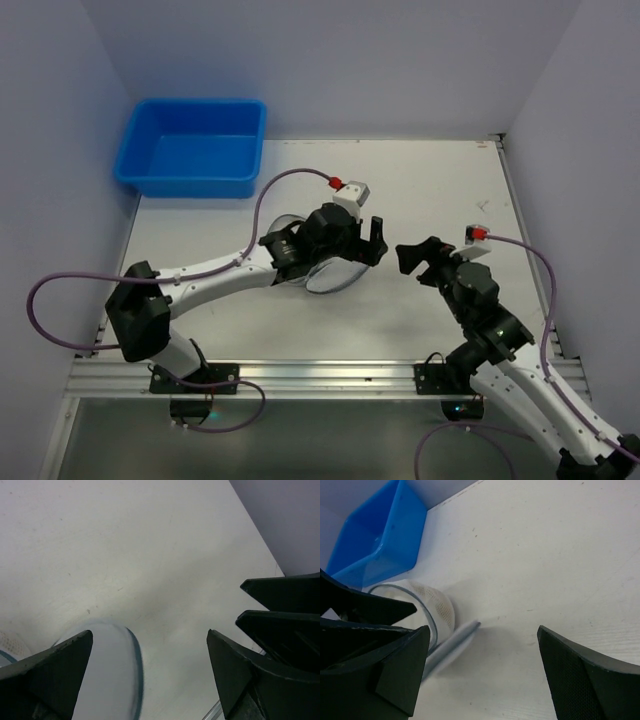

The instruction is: Unzip the laundry bag and remove the bra

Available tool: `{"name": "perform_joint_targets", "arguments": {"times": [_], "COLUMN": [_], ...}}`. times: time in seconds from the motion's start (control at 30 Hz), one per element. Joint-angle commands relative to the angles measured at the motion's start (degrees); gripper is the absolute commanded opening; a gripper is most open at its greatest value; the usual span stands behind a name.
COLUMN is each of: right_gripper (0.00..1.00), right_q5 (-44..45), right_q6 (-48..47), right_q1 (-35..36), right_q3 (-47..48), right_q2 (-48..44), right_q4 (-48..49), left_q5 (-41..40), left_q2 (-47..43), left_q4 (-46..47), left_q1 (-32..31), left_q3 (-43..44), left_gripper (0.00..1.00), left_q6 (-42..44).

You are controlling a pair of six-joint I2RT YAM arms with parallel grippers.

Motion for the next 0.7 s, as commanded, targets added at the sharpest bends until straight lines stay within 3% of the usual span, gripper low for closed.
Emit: {"name": "perform_joint_targets", "arguments": {"times": [0.0,0.17,0.33,0.47,0.67], "right_gripper": [0.89,0.88,0.87,0.81,0.77], "right_q5": [-3.81,-5.83,-15.82,-26.65,-32.90], "right_q6": [-0.31,-0.21,-3.03,-1.10,1.63], "right_q1": [-0.01,0.07,-0.01,0.16,3.06], "right_q3": [0.11,1.60,1.95,5.11,11.00], "right_q2": [3.52,7.31,10.54,22.14,41.83], "right_q4": [5.57,6.46,12.95,17.96,27.10], "left_q5": [-5.89,-1.25,-3.79,-3.35,-8.09], "left_q2": [-6.13,-7.12,-8.43,-12.82,-20.90], "left_q4": [0.09,3.25,0.71,-2.90,-7.64], "left_q1": [0.10,0.10,2.56,11.07,13.55], "left_q3": [3.56,1.45,-2.05,-6.80,-11.99], "left_gripper": [1.00,1.00,1.00,1.00,1.00], "left_q6": [3.21,2.35,-0.55,-4.07,-0.92]}}
